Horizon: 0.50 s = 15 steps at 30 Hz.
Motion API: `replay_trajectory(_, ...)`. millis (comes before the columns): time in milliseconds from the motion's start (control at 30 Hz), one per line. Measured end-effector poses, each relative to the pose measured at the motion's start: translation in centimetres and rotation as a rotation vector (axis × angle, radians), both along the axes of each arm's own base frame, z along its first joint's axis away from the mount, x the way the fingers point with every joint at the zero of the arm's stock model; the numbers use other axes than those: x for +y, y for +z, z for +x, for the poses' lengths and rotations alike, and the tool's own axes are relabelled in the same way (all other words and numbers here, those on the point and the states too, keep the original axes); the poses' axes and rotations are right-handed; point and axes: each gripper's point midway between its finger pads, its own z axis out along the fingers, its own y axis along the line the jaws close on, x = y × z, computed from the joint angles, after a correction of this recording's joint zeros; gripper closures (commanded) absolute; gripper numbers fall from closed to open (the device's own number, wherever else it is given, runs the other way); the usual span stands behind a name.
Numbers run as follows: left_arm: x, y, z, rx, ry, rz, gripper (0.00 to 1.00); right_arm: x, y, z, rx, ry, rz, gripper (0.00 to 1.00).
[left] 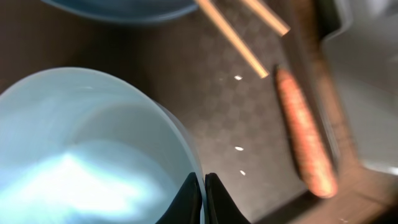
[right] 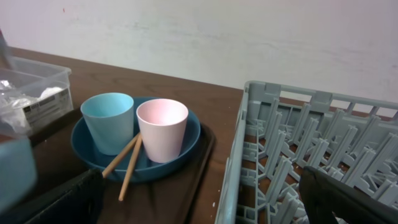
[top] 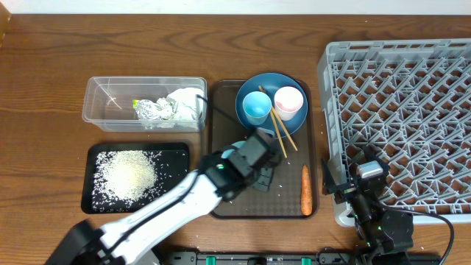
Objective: Sort waste into correct bins and load items into the dishwasher rack
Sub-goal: 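Carry the empty bowl right back over the brown tray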
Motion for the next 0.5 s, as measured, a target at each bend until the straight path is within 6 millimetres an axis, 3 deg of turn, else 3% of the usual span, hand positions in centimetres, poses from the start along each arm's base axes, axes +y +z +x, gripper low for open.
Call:
replay_trajectory(100, 0.0, -1.8, 0.1, 0.003, 0.009, 0.055, 0.85, 0.0, 0.0, 0.0, 0.000, 0.000, 0.000, 0.01)
replay_trajectory(167, 0.3, -2.6, 0.3, 0.002, 0.024, 0.088, 0.54, 0.0, 0.0, 0.0, 0.000, 0.000, 0.000, 0.01)
replay_trajectory(267, 0.7, -2.8, 0.7, -0.012, 0.040, 0.110, 0.37, 0.0, 0.0, 0.0, 0.000, 0.000, 0.000, 0.01)
replay_trajectory(500, 1.1, -2.1, 0.8, -0.029, 0.054, 0.112, 0.30, 0.0, 0.0, 0.0, 0.000, 0.000, 0.000, 0.01)
